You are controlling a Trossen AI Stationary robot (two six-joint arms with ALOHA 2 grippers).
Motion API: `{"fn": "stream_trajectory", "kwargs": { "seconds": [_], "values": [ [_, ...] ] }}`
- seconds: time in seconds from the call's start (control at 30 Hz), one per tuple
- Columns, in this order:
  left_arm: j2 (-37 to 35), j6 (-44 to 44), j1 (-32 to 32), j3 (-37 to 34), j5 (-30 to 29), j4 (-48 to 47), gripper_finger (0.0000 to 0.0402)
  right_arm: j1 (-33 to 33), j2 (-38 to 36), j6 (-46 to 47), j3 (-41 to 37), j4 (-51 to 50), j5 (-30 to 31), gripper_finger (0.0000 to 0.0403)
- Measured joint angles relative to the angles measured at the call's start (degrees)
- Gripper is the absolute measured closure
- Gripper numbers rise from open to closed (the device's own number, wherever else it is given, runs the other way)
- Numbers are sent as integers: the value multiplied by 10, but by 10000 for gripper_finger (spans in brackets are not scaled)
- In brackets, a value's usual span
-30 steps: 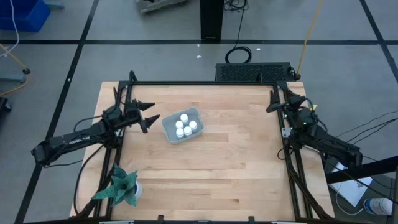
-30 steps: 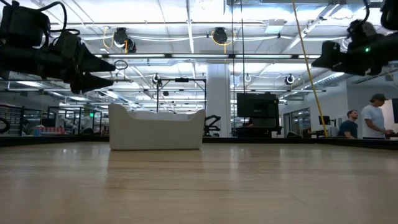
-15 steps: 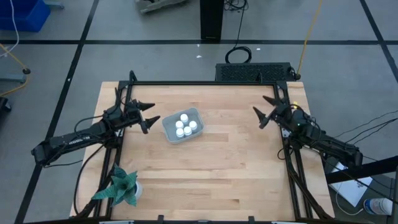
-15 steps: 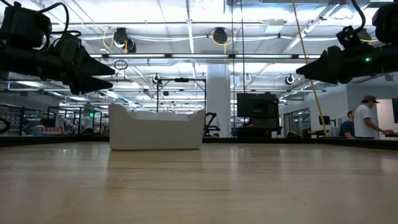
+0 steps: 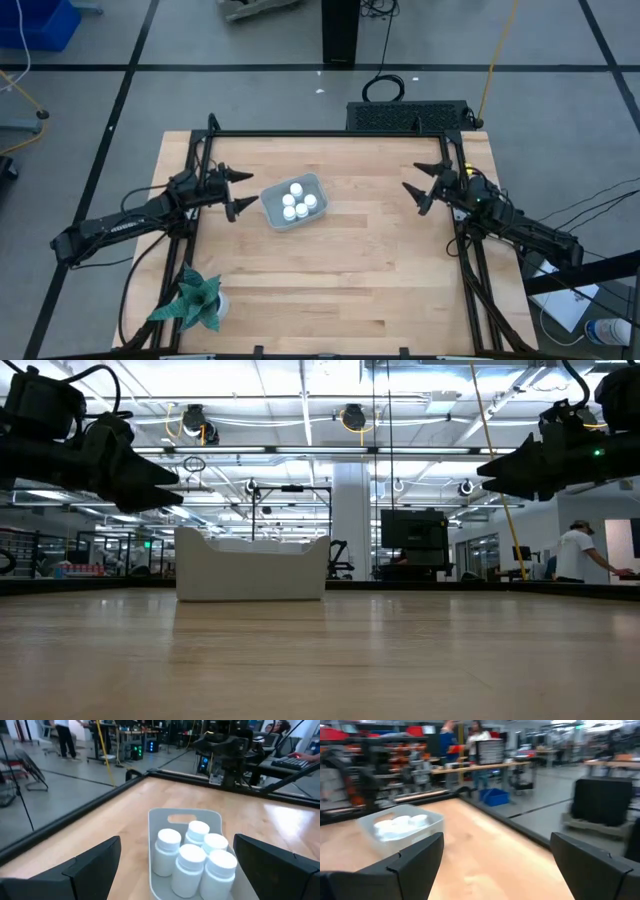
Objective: Pick and place pill bottles into a basket
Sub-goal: Return to Home Position
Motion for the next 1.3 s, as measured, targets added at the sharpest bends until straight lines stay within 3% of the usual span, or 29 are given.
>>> {"fn": "stream_trajectory", "kwargs": {
  "seconds": [0.2, 0.4, 0.63, 1.3],
  "values": [
    [0, -16, -6, 0, -7, -32, 9, 1, 13, 35, -5, -7, -28, 46],
    [-1, -11, -19, 0, -71, -30, 9, 1, 18, 46, -11, -6, -24, 46],
    [-8, -5, -21, 0, -80, 29, 9, 1, 18, 55, -11, -5, -25, 46],
    [-11, -11, -21, 0, -94, 14, 9, 2, 18, 81, -12, 70, -23, 46]
  ]
}}
